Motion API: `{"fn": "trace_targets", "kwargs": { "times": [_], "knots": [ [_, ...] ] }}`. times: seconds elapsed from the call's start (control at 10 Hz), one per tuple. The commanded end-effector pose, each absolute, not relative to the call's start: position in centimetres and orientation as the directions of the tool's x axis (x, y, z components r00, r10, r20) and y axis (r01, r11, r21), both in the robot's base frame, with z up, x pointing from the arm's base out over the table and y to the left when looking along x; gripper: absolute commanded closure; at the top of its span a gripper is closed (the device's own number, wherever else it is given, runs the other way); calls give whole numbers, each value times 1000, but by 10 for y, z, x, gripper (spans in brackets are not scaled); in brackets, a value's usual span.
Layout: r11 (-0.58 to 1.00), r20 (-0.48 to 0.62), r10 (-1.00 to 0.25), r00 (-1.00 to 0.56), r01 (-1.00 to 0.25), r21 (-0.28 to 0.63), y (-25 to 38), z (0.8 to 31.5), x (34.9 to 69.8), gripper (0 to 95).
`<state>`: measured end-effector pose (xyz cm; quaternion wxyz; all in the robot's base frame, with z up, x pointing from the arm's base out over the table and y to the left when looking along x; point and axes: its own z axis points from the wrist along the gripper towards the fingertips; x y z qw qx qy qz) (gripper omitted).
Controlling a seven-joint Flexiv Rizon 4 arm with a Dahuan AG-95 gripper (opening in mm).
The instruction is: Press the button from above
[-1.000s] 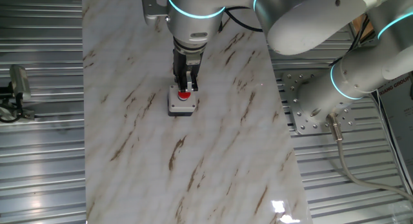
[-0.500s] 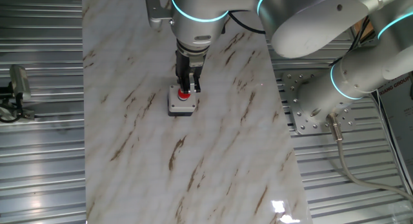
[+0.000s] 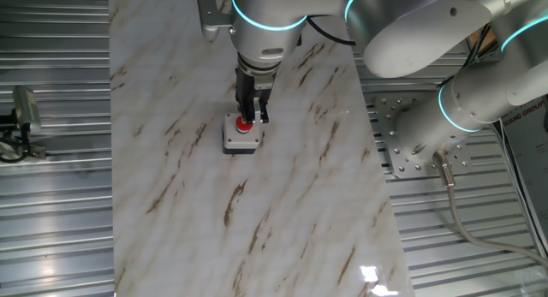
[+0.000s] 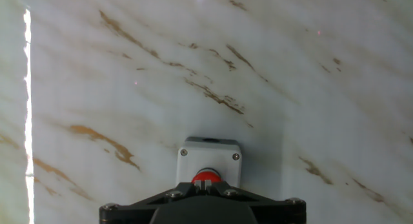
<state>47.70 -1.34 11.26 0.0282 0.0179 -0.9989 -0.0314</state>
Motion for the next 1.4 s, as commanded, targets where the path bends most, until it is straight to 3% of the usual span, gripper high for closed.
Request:
{"fn": "trace_targets", "kwargs": {
  "times": [0.1,1.4],
  "knots": [
    [997,53,-37,-998,-33,65,-13,112,477,950],
    [998,44,-27,-999,-24,65,-13,97,475,950]
  ]
}}
